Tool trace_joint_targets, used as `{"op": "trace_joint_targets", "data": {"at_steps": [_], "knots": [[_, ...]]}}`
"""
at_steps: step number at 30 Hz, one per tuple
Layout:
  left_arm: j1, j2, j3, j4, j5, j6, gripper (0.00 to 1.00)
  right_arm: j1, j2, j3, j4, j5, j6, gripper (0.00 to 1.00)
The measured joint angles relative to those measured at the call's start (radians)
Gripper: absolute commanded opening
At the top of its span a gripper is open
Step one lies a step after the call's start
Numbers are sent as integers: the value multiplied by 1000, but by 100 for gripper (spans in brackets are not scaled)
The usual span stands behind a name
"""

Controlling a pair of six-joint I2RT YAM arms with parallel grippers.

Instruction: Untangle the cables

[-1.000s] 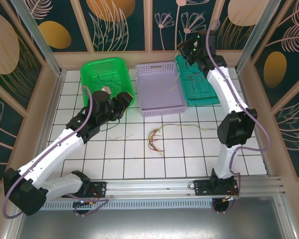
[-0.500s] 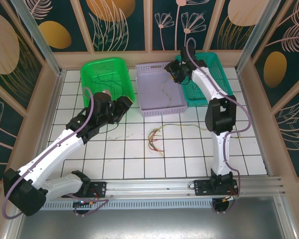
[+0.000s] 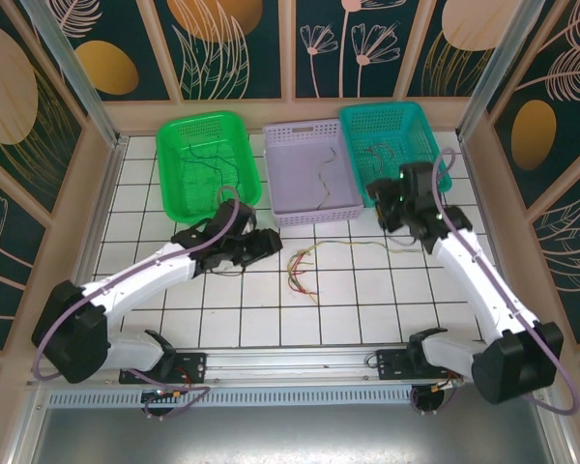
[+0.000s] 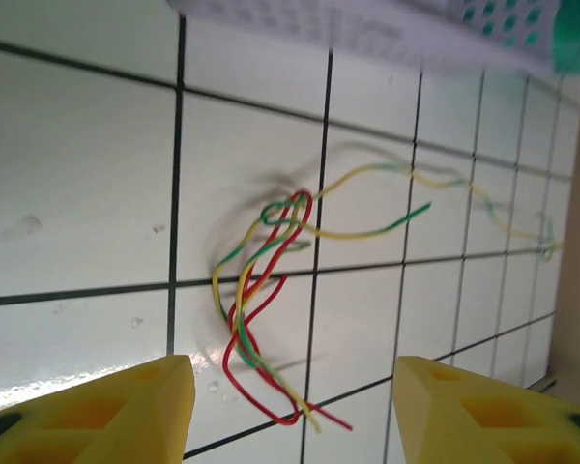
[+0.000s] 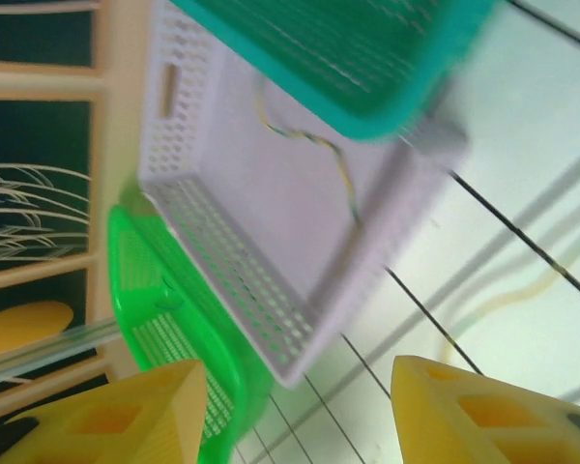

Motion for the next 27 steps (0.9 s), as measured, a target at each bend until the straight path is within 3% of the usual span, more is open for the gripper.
{"op": "trace_joint_targets", "data": {"at_steps": [5, 14, 18, 27], "knots": [[-68, 129, 20, 12, 7, 63, 58, 55, 80, -256, 107, -89, 179, 57], [-97, 254, 68, 61, -12, 129, 57, 87, 216, -291, 341, -152, 367, 56], [-97, 308, 111, 65, -34, 179, 57, 87, 302, -295, 420, -153, 424, 50], [-97, 312, 115, 76, -63, 206, 57, 87, 443, -261, 488, -151, 497, 46]]}}
